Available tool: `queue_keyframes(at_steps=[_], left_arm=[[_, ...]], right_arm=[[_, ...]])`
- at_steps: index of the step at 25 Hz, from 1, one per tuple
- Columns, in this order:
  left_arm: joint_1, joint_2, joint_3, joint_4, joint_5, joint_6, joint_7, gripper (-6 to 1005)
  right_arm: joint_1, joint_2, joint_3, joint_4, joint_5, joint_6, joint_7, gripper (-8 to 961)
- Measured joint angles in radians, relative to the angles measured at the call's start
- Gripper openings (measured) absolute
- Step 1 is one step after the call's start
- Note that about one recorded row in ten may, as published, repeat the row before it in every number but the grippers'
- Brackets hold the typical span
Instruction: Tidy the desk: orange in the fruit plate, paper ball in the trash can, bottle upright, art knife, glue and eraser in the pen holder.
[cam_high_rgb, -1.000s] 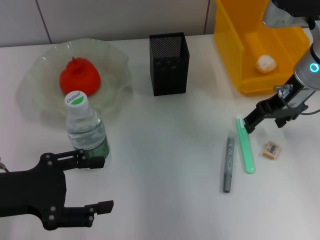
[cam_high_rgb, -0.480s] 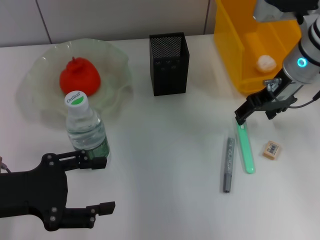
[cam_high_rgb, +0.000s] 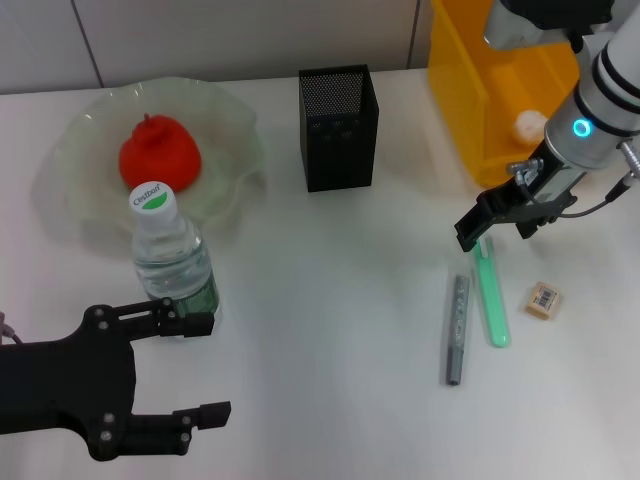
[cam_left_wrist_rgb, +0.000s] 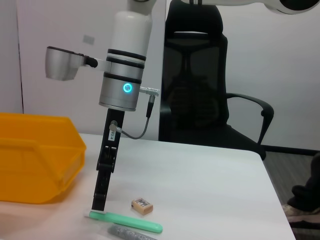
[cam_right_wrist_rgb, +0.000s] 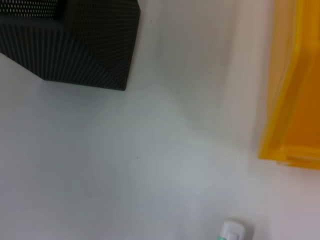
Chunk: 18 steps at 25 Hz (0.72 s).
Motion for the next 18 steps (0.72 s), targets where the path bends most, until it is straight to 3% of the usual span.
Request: queue_keyframes(at_steps=[18], left_arm=[[0.000,-0.002,0.005,-0.007,-0.002,0.002,0.012,800]], right_arm=[[0.026,0.007,-0.027,0.070,0.000,0.055,0.013,782]])
